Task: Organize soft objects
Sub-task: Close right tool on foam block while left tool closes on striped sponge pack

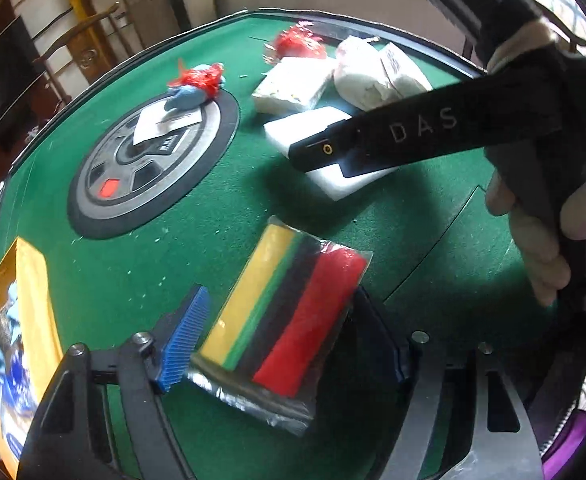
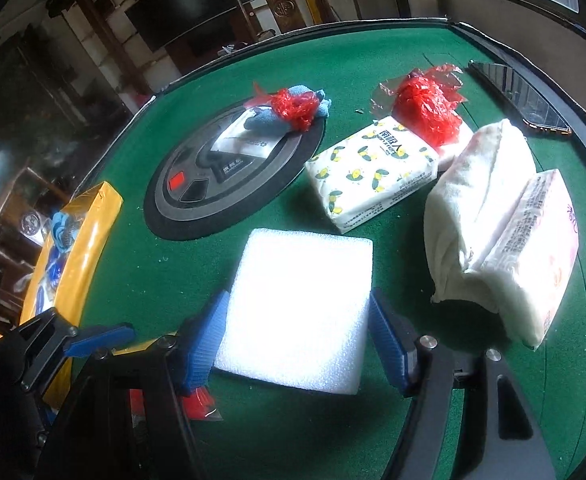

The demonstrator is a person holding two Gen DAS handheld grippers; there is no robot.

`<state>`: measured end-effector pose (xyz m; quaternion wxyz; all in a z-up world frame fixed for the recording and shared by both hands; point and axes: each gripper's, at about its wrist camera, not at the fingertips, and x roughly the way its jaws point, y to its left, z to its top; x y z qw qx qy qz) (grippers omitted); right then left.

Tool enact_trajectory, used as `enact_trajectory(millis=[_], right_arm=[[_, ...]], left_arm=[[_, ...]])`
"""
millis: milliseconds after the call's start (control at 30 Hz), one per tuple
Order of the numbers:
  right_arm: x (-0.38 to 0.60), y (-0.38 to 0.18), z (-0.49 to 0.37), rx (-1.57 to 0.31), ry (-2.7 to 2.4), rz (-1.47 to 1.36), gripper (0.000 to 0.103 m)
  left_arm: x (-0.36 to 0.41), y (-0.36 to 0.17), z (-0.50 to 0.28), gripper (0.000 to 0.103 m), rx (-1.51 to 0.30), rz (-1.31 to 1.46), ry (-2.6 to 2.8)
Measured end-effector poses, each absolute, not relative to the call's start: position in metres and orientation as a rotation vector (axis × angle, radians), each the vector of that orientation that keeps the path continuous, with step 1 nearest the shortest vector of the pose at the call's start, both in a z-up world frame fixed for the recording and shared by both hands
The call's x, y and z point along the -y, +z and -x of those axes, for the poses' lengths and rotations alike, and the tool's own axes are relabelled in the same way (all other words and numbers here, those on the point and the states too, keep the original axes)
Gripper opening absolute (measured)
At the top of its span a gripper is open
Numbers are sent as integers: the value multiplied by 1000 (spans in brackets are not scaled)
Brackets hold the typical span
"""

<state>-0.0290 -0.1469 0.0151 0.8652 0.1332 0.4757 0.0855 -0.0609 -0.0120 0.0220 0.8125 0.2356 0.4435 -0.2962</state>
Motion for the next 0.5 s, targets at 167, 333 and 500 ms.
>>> enact_trajectory(millis=[167,333,500], right_arm=[[145,14,27,-993,176,-275,64],[143,13,27,-985,170,-258,64],[139,12,28,-971,156,-234,64]], left_arm=[[15,20,55,73,-953,-427,-619],[15,23,65,43,-955,-394,-615],[2,32,67,42,-942,-304,-601]])
